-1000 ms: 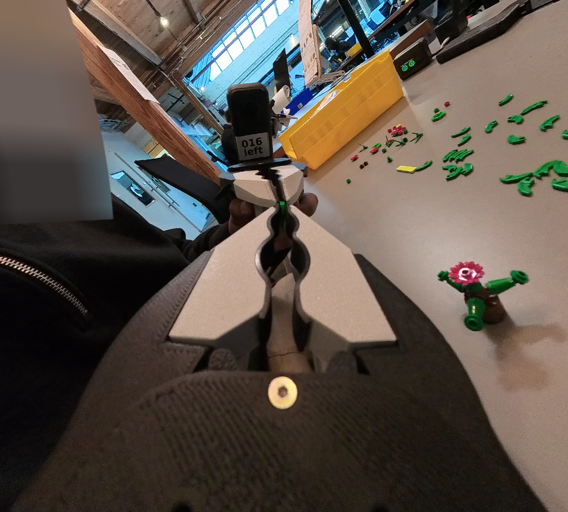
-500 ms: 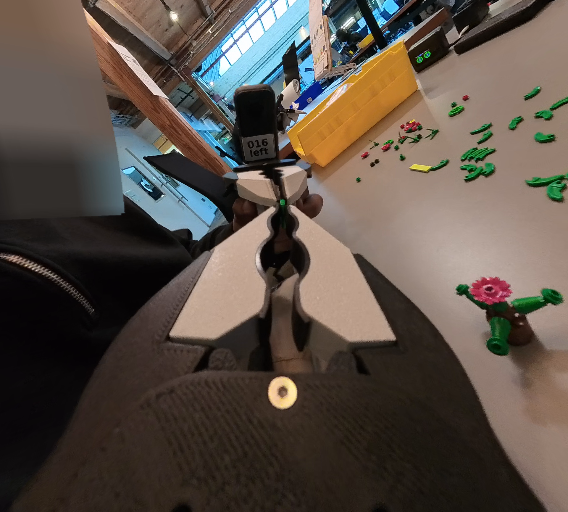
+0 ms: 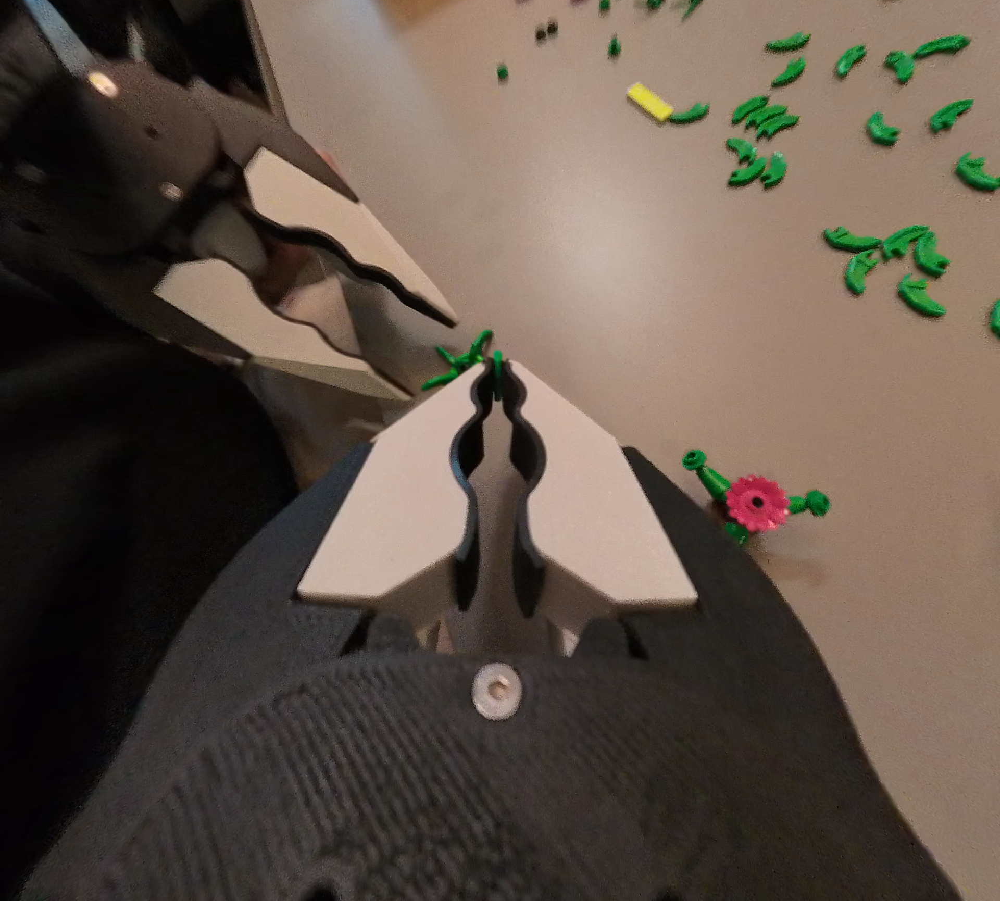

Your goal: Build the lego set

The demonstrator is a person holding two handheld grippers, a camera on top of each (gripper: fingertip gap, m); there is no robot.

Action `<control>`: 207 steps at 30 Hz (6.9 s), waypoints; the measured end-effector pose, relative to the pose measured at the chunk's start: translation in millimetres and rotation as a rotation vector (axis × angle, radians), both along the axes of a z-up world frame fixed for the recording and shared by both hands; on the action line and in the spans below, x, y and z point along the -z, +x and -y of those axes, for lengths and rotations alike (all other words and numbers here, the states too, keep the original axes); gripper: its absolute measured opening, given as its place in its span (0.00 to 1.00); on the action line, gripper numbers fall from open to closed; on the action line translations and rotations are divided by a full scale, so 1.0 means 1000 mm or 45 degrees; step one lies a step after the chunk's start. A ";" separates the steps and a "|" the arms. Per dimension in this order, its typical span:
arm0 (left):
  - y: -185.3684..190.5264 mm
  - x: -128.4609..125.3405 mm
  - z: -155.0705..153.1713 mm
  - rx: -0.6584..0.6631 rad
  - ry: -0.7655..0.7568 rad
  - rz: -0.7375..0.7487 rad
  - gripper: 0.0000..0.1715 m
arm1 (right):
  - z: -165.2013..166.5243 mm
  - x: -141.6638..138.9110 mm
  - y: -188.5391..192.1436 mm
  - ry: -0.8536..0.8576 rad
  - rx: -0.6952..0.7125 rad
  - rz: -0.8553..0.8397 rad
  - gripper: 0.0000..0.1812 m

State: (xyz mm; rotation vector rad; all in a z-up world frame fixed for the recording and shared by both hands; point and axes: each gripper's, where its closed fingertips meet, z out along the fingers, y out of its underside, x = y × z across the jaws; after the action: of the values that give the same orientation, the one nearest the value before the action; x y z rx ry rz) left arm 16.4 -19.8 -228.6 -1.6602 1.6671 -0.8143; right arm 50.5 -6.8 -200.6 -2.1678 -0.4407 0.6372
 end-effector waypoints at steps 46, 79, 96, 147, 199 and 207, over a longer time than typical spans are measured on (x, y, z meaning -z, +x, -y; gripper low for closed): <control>0.002 0.002 -0.009 0.020 -0.036 0.089 0.07 | 0.001 0.030 -0.029 -0.006 -0.787 0.950 0.01; 0.001 0.002 -0.015 -0.031 -0.105 0.069 0.02 | -0.004 0.038 -0.027 -0.552 -0.718 0.868 0.00; 0.001 0.001 -0.014 -0.016 -0.105 0.094 0.01 | -0.002 0.034 -0.024 -0.223 -0.484 0.647 0.10; -0.019 -0.088 0.030 0.437 -0.636 0.661 0.00 | 0.032 -0.063 -0.053 -0.270 -0.411 -0.951 0.02; -0.015 -0.087 0.014 0.322 -0.999 0.680 0.00 | 0.020 -0.059 -0.057 -0.011 -0.355 -0.503 0.01; -0.009 -0.037 -0.014 0.090 -0.425 0.374 0.16 | -0.001 0.004 -0.024 -0.094 -0.290 0.199 0.01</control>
State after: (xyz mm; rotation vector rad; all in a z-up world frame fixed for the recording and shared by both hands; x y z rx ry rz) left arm 7.7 -6.1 -191.6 -1.6051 1.4482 -1.3619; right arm 26.8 -6.1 -204.3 -2.2657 -0.7673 0.6170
